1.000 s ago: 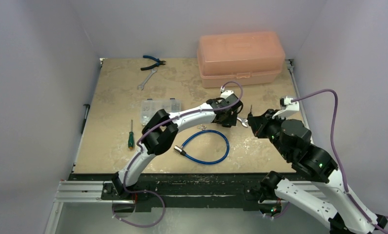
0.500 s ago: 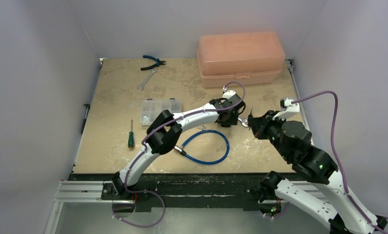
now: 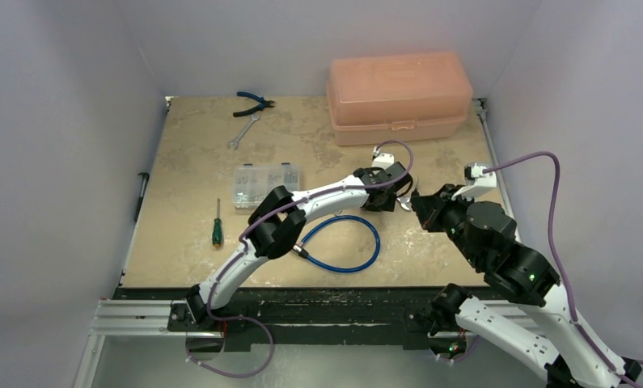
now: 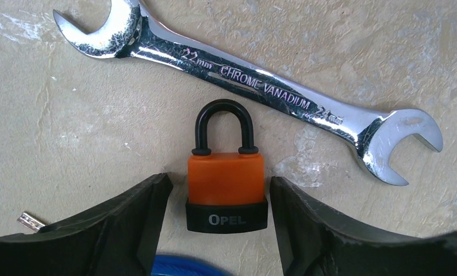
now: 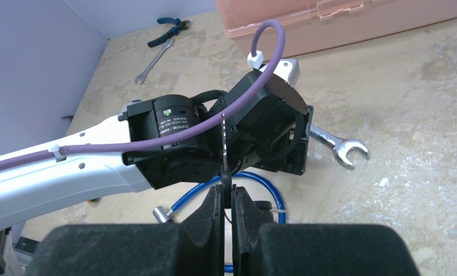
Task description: Unlock with the key
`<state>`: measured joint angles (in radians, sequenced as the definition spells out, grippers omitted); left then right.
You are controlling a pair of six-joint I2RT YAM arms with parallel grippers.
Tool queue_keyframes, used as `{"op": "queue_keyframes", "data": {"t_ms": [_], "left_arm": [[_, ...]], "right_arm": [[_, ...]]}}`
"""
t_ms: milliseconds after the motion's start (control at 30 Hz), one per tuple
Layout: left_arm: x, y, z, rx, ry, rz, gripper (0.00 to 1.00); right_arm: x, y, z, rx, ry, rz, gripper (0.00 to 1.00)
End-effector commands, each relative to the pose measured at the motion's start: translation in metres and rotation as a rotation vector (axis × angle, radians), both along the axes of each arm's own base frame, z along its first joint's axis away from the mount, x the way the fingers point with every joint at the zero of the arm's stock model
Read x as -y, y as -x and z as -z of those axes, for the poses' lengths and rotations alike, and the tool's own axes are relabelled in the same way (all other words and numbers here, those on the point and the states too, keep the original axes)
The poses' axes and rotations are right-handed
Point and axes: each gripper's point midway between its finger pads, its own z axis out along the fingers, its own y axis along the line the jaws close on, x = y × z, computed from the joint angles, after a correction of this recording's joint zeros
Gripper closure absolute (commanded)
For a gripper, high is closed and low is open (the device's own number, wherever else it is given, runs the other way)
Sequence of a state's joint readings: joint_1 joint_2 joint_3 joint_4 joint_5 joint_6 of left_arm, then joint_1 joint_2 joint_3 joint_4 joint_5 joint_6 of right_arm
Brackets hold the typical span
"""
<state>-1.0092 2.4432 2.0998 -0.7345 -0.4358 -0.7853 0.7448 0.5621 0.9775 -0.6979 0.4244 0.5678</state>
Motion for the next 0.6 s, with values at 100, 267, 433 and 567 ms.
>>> {"op": "queue_keyframes", "data": {"t_ms": [100,267,433,567], "left_arm": [[0.000,0.009,0.009,-0.018,0.001,-0.008,0.33],[0.003,0.009,0.015,-0.020,0.012,0.003,0.51],[0.007,0.011,0.017,-0.033,0.033,0.010,0.72],[0.006,0.011,0.007,-0.023,0.081,0.000,1.00]], "right_arm": [[0.002,0.003,-0.003,0.002,-0.015,0.000,1.00],[0.003,0.003,-0.002,0.000,-0.012,0.004,1.00],[0.004,0.003,-0.001,-0.003,-0.009,0.012,1.00],[0.004,0.002,0.001,-0.008,-0.012,0.016,1.00]]}}
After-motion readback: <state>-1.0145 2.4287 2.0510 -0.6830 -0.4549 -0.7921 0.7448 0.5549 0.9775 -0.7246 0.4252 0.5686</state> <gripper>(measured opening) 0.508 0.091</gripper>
